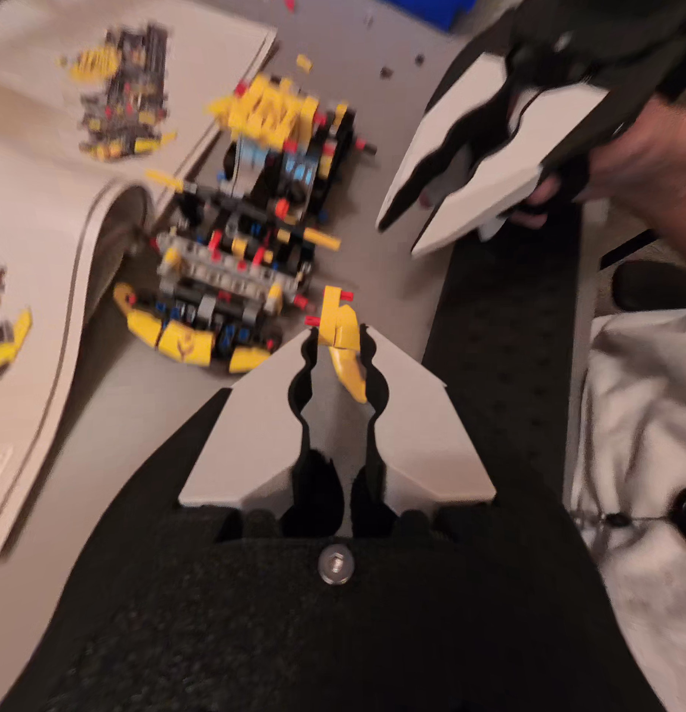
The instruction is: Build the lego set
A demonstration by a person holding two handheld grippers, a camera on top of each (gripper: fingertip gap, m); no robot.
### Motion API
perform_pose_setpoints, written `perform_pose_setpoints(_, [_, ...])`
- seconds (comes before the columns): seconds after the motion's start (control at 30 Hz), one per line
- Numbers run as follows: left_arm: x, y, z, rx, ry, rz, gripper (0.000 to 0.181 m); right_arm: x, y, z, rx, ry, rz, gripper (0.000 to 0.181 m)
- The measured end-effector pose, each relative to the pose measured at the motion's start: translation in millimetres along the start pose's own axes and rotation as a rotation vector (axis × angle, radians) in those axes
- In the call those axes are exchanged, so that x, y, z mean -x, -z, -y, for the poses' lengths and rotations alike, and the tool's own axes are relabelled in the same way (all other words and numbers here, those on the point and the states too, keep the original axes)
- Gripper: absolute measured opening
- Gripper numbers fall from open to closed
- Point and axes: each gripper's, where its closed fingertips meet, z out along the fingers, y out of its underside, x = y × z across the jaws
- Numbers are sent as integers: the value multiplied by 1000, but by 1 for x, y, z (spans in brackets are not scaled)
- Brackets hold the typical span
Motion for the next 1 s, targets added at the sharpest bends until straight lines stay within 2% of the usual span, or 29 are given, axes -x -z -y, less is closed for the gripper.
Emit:
perform_pose_setpoints(0.1, [-6, -15, 34, -70, -102, 11, 21, -3, 5, 2, -38, -139, 35, 22])
perform_pose_setpoints(0.17, [-10, -25, 51, -101, -185, 41, 22, -10, 11, 11, -134, -279, 49, 21])
perform_pose_setpoints(0.27, [-15, -39, 64, -124, -239, 70, 22, -11, 22, 27, -299, -477, 153, 21])
perform_pose_setpoints(0.33, [-14, -46, 67, -128, -239, 97, 22, -18, 26, 29, -339, -555, 156, 20])
perform_pose_setpoints(0.5, [-16, -47, 79, -177, -195, 94, 21, -28, 35, 35, -408, -632, 195, 6])
perform_pose_setpoints(0.7, [-15, -41, 86, -228, -220, 169, 21, -32, 31, 40, -450, -723, 246, 9])
perform_pose_setpoints(0.83, [-14, -42, 86, -236, -203, 196, 22, -33, 28, 45, -466, -711, 240, 7])
perform_pose_setpoints(0.9, [-13, -43, 83, -219, -199, 179, 22, -35, 27, 42, -454, -688, 198, 7])
perform_pose_setpoints(1.0, [-11, -33, 80, -253, -138, 67, 27, -40, 28, 41, -458, -682, 150, 6])
